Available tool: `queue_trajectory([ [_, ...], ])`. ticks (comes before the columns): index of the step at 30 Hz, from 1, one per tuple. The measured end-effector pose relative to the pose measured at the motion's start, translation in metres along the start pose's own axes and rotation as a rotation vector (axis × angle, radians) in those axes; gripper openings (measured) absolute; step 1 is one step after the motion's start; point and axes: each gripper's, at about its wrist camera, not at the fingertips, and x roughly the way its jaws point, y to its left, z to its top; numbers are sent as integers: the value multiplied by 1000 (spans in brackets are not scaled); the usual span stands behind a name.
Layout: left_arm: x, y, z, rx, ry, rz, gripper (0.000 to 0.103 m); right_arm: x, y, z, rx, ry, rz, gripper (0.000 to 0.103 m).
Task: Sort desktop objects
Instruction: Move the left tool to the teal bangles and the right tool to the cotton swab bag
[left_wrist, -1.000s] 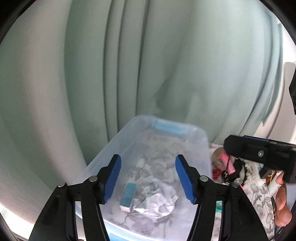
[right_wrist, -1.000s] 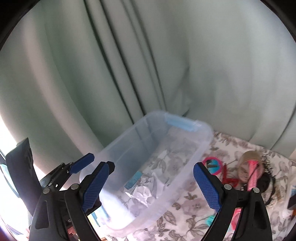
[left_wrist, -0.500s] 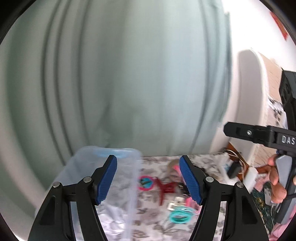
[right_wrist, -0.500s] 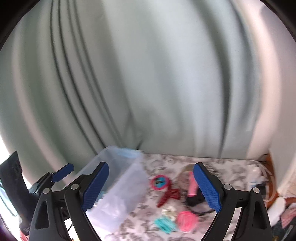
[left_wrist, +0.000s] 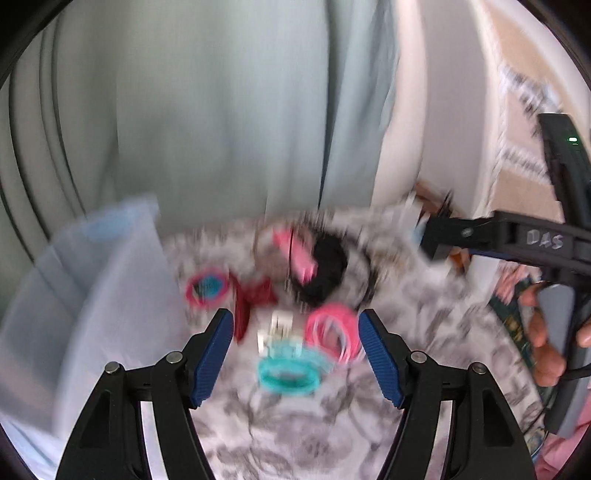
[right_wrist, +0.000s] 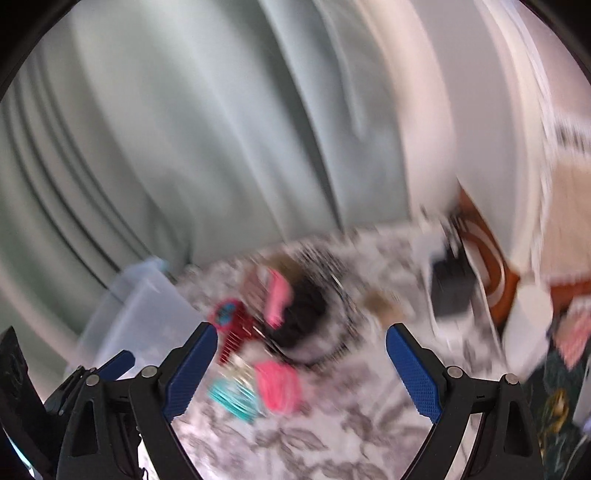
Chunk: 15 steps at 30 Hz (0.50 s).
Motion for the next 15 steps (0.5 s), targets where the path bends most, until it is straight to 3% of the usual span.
queue_trajectory([
  [5,33,1,-26,-59,105,-5,71,38,-37,-26,98,93,-25,95],
  [15,61,-6,-25,-97,129,-26,71,79,-57,-27,150,135,-18,95],
])
